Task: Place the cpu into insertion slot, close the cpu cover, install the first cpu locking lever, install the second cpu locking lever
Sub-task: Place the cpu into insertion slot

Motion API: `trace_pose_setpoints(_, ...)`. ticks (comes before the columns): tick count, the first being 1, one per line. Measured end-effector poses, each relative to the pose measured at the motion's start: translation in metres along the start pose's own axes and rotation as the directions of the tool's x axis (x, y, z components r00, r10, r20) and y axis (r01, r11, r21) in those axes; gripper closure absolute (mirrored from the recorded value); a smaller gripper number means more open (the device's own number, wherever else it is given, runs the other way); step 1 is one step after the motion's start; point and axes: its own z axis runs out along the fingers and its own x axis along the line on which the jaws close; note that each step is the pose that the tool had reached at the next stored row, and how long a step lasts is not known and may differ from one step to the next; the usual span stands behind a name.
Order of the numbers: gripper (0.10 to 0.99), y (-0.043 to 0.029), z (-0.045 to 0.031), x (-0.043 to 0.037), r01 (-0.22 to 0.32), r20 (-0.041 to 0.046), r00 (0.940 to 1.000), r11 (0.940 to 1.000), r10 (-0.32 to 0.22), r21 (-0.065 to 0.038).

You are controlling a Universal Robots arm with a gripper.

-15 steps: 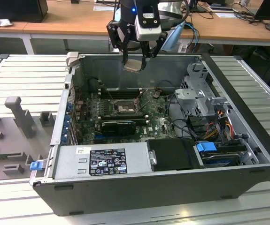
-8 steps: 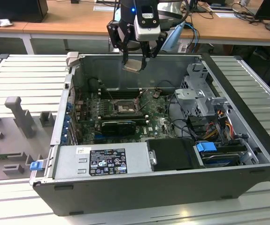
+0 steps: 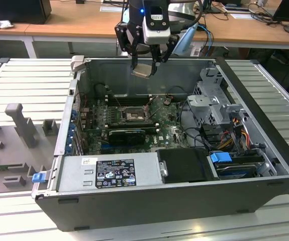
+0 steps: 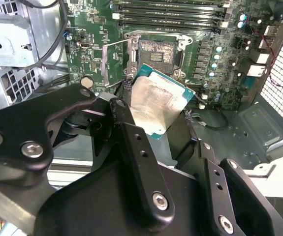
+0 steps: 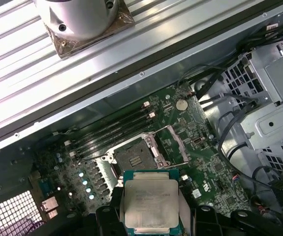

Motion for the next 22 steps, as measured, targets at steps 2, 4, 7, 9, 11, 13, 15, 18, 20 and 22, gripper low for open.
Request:
trace_pose_setpoints(2, 0.553, -0.0002, 0.0019, 0.0, -0.007, 0.0007, 1.0, 1.0, 0.007, 0.001)
trace_pose_setpoints(4, 0.553, -0.0003, 0.0024, 0.0, -0.022, 0.002, 0.9997, 0.9997, 0.022, 0.001)
trace_pose_setpoints(7, 0.553, -0.0003, 0.0028, -0.0001, -0.061, 0.0054, 0.9981, 0.9981, 0.061, 0.0)
trace_pose_setpoints(9, 0.553, -0.0003, 0.003, -0.0001, -0.111, 0.0097, 0.9938, 0.9938, 0.111, -0.001)
trace_pose_setpoints(11, 0.553, -0.0003, 0.0031, -0.0001, -0.143, 0.0124, 0.9897, 0.9898, 0.143, -0.002)
trace_pose_setpoints(13, 0.553, -0.0003, 0.0031, -0.0001, -0.168, 0.0145, 0.9857, 0.9858, 0.168, -0.003)
trace_pose_setpoints(15, 0.553, -0.0003, 0.0032, -0.0001, -0.186, 0.016, 0.9825, 0.9826, 0.186, -0.004)
trace_pose_setpoints(18, 0.553, -0.0003, 0.0032, -0.0001, -0.209, 0.0179, 0.9778, 0.978, 0.209, -0.005)
trace_pose_setpoints(20, 0.553, -0.0003, 0.0032, -0.0001, -0.223, 0.0192, 0.9746, 0.9747, 0.223, -0.005)
trace_pose_setpoints(22, 0.553, -0.0003, 0.0033, -0.0001, -0.238, 0.0204, 0.971, 0.9713, 0.238, -0.006)
